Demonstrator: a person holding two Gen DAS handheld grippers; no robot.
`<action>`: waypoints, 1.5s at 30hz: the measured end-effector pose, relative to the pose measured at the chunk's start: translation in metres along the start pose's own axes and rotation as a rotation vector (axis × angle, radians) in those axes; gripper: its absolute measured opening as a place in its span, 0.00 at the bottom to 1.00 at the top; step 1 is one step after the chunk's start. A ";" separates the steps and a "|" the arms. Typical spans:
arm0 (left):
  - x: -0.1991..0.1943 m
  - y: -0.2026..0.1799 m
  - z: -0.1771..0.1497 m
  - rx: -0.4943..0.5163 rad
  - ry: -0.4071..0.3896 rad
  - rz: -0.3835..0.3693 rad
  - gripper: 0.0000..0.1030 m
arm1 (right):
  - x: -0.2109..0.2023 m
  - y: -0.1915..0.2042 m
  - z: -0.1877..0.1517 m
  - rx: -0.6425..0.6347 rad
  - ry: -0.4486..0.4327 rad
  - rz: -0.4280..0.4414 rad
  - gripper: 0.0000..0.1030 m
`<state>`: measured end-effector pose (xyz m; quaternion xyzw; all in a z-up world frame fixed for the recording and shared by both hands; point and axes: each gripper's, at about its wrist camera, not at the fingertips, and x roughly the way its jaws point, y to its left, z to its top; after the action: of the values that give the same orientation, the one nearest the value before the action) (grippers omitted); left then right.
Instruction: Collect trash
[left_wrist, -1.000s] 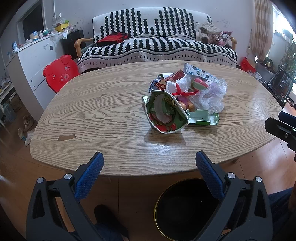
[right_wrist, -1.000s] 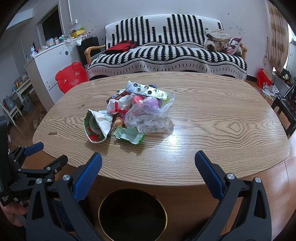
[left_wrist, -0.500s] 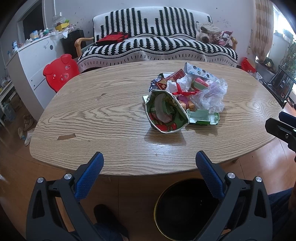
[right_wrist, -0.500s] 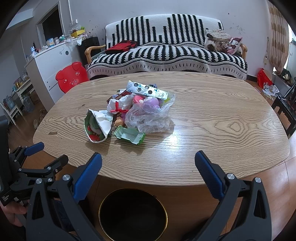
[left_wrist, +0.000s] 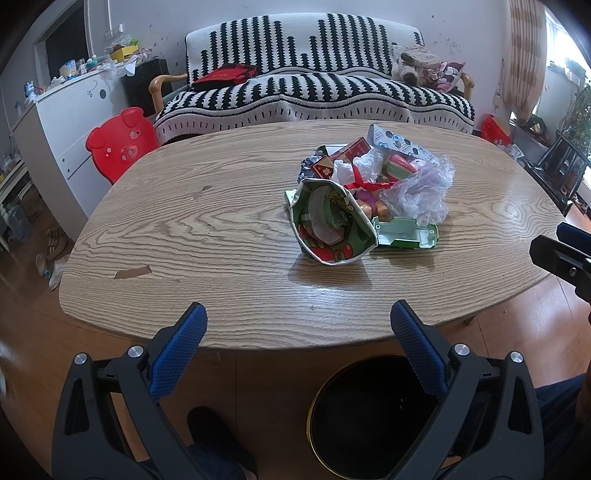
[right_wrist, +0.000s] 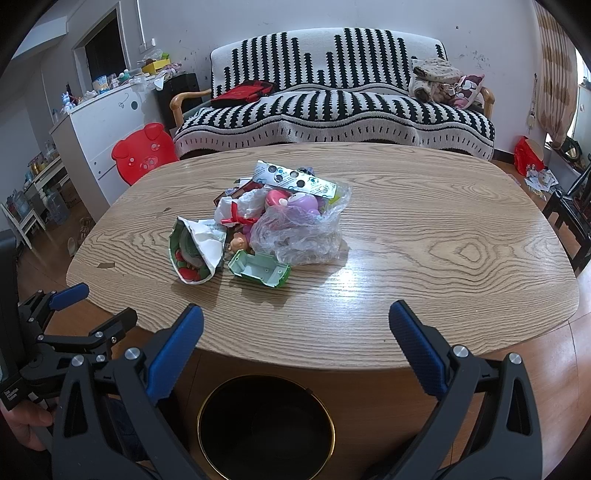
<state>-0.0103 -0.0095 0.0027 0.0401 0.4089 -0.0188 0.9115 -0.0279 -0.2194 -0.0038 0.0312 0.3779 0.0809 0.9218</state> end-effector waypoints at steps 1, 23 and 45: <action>0.000 0.000 0.001 0.000 0.000 0.000 0.94 | 0.000 0.000 0.000 0.001 0.000 0.002 0.94; 0.000 0.000 0.000 0.000 0.002 0.000 0.94 | 0.000 -0.001 0.000 0.001 0.001 0.001 0.94; 0.083 -0.008 0.065 -0.085 0.042 -0.020 0.94 | 0.040 -0.011 0.005 -0.070 0.090 0.017 0.94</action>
<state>0.0931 -0.0238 -0.0169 -0.0025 0.4286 -0.0098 0.9034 0.0056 -0.2232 -0.0293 -0.0014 0.4157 0.1033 0.9036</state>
